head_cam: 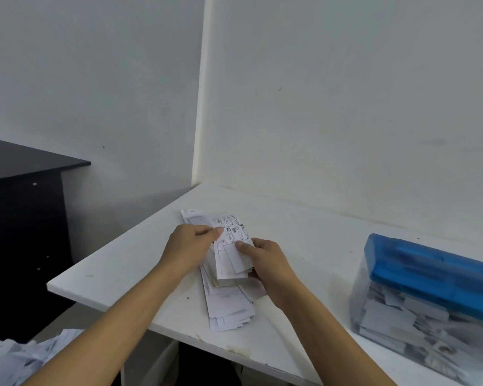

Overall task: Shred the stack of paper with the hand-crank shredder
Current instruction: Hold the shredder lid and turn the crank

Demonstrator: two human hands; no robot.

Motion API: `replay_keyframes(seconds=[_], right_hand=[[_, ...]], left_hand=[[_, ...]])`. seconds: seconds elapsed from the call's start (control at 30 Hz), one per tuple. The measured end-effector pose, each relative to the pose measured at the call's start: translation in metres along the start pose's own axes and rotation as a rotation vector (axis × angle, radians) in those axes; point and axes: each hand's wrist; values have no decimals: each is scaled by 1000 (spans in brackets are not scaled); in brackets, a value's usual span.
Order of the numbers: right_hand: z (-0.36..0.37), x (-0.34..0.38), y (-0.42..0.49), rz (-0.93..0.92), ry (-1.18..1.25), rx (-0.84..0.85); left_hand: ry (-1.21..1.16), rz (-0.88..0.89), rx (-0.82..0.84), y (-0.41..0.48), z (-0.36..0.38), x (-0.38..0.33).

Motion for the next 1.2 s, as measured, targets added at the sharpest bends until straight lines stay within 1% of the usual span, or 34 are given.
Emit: replay_keyframes(seconds=[0.13, 0.27, 0.33, 0.43, 0.53, 0.67, 0.8, 0.9, 1.0, 1.2], right_hand=[[-2, 15, -6, -48, 83, 23], [-2, 32, -18, -158, 14, 10], [-10, 44, -26, -225, -21, -9], [-35, 67, -39, -318, -104, -90], [-69, 93, -53, -405, -162, -160], [-129, 119, -77, -500, -258, -252], [-178, 127, -101, -525, -322, -344], [-210, 124, -114, -534, -373, -433], [-236, 115, -124, -515, -446, -498], [-264, 88, -134, -458, -472, -567]], left_hand=[[-126, -16, 12, -2, 2, -16], [-185, 55, 121, -12, 14, -40], [-188, 107, 139, -15, 22, -55], [-198, 196, 172, -18, 31, -84], [-192, 287, 240, -23, 42, -115], [-157, 407, 337, -35, 78, -159], [-100, 539, 433, -46, 121, -190], [18, 605, 498, -50, 148, -201], [127, 607, 535, -54, 175, -203], [142, 570, 607, -60, 217, -198]])
Point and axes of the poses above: each hand's wrist, its own y-axis towards the middle knuckle, its own z-axis out of the palm, x = y × z, and after that the axes turned 1 degree about z, right-handed
